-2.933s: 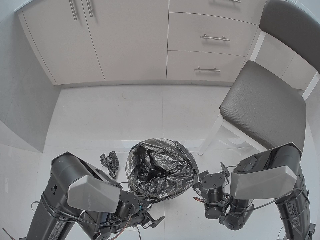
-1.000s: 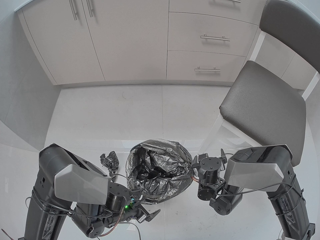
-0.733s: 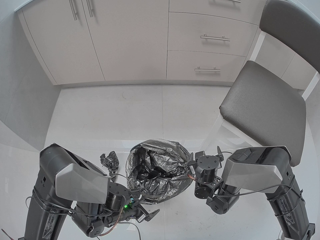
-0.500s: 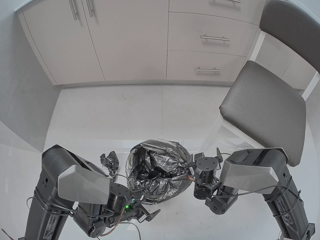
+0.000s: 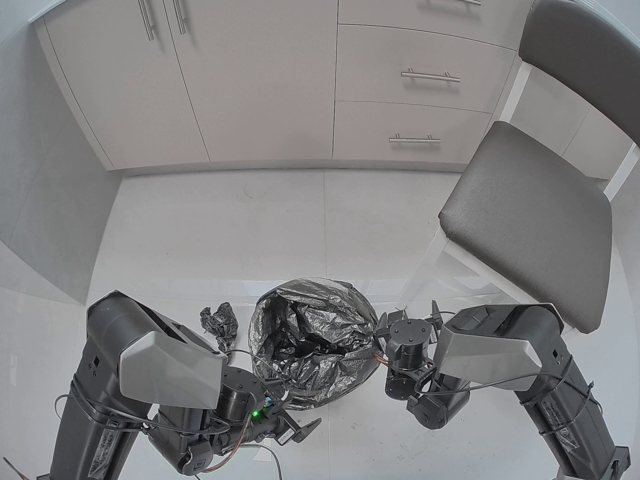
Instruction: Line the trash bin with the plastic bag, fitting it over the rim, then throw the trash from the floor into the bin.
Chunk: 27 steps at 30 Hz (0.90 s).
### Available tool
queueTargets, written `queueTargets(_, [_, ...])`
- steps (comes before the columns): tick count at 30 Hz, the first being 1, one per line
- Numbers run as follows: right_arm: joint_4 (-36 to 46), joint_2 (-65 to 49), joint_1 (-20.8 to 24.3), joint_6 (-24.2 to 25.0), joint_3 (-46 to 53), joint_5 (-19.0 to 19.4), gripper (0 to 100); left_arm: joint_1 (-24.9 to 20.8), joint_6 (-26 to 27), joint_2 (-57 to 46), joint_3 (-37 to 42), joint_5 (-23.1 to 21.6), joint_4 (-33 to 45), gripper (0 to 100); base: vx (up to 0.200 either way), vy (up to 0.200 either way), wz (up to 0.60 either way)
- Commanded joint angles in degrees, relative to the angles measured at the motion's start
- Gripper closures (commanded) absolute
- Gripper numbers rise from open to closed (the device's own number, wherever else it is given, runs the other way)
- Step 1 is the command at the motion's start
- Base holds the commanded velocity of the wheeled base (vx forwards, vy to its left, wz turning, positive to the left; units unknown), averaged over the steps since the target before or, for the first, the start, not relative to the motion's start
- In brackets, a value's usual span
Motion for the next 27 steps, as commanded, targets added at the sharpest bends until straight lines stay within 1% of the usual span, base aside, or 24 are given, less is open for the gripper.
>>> queueTargets(1, [-1.0,1.2,-0.3,0.0,-0.5,-0.1,0,0.0,0.0,0.0,-0.3,0.0,-0.1,0,0.0,0.0,0.0])
queueTargets(10, [-1.0,-0.8,-0.7,0.1,0.2,-0.9,0,0.4,-0.6,-1.5,0.7,-0.4,-0.1,0,0.0,0.0,0.0])
queueTargets(11, [-1.0,-3.4,-1.2,0.0,0.4,-1.9,0,0.6,-0.6,-2.8,0.2,-0.4,-0.2,0,0.0,0.0,0.0])
queueTargets(13, [-1.0,-5.5,-1.2,0.0,0.9,-2.4,0,1.1,-0.7,-4.1,-0.1,-0.4,-0.2,0,0.0,0.0,0.0])
queueTargets(15, [-1.0,-7.0,-1.3,0.0,1.8,-2.4,0,1.4,-0.6,-4.9,-0.2,-0.1,-0.1,0,0.0,0.0,0.0])
queueTargets(18, [-1.0,-10.8,-1.3,-0.1,4.2,-1.9,0,3.4,-0.7,-6.4,-1.7,1.4,-0.1,0,0.0,0.0,0.0])
queueTargets(21, [-1.0,-11.5,-0.4,-0.2,5.5,-1.9,0,5.7,-1.1,-7.0,-3.2,1.7,-0.1,0,0.0,0.0,0.0])
queueTargets(24, [-1.0,-10.0,2.1,-0.1,5.6,-1.9,0,8.4,-1.1,-7.0,-3.6,1.7,-0.1,0,0.0,0.0,0.0])
queueTargets(27, [-1.0,-9.5,4.0,0.0,5.5,-1.0,0,9.6,-1.2,-6.5,-3.6,1.5,-0.1,0,0.0,0.0,0.0])
